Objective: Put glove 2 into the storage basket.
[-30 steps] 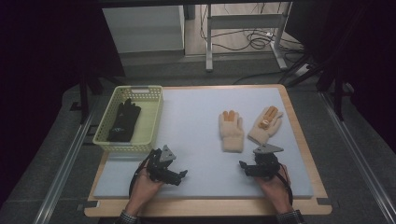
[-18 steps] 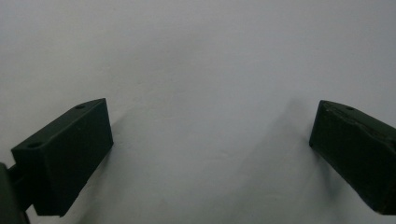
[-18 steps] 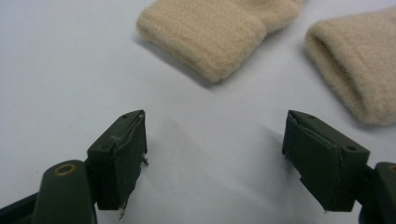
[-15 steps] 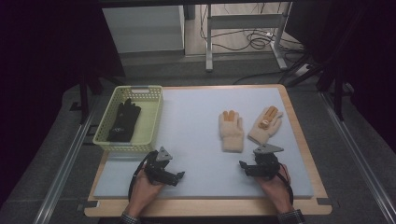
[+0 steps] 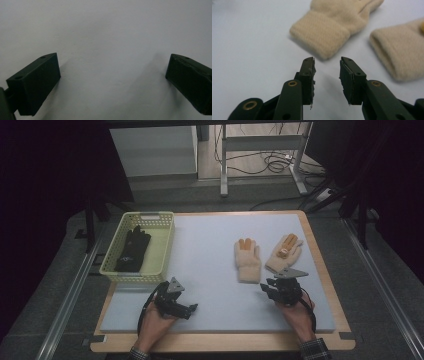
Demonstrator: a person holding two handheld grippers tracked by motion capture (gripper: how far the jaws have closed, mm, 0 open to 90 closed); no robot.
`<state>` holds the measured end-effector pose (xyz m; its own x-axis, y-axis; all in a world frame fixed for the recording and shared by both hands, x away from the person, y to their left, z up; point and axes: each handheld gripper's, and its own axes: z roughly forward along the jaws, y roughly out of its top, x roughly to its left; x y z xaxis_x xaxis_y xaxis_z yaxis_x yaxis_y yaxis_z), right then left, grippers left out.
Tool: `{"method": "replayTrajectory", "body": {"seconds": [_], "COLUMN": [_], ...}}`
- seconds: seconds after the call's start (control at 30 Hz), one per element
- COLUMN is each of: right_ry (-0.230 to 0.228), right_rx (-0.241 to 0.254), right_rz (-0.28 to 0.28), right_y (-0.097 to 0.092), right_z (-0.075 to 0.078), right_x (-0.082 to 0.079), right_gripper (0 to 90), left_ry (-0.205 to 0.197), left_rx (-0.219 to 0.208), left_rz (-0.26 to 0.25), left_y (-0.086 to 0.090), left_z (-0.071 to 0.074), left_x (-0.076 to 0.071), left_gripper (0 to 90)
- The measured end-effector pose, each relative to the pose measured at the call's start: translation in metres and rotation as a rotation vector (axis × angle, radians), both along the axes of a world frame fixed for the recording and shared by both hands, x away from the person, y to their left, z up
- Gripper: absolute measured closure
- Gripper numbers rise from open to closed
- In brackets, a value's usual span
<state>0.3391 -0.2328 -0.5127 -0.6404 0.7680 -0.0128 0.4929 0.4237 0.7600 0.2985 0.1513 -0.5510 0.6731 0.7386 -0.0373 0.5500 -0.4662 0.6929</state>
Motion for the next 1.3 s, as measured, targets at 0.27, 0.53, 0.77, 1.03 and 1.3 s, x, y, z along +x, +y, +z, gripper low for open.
{"method": "replayTrajectory", "body": {"seconds": [0.27, 0.53, 0.77, 1.03, 1.3], "right_ry": [-0.009, -0.018, -0.033, -0.011, 0.036], "right_rx": [-0.006, -0.013, -0.013, -0.038, -0.052], "right_rz": [0.013, 0.005, 0.02, 0.025, 0.043], "right_y": [0.013, 0.023, 0.037, 0.059, 0.073], "right_z": [0.007, 0.015, 0.013, 0.004, -0.016], "right_x": [0.022, 0.053, 0.075, 0.103, 0.116], "right_gripper": [59.9, 45.0, 33.5, 26.5, 36.3], "left_ry": [0.0, 0.0, 0.0, 0.0, -0.001], "left_rx": [-0.001, -0.001, -0.003, -0.006, -0.005], "left_rz": [0.001, 0.001, 0.001, 0.002, 0.002], "left_y": [0.0, 0.0, 0.0, 0.0, 0.0], "left_z": [0.0, 0.0, 0.0, 0.0, 0.0], "left_x": [0.0, 0.0, 0.0, 0.0, 0.0], "left_gripper": [0.0, 0.0, 0.0, 0.0, 0.0]}}
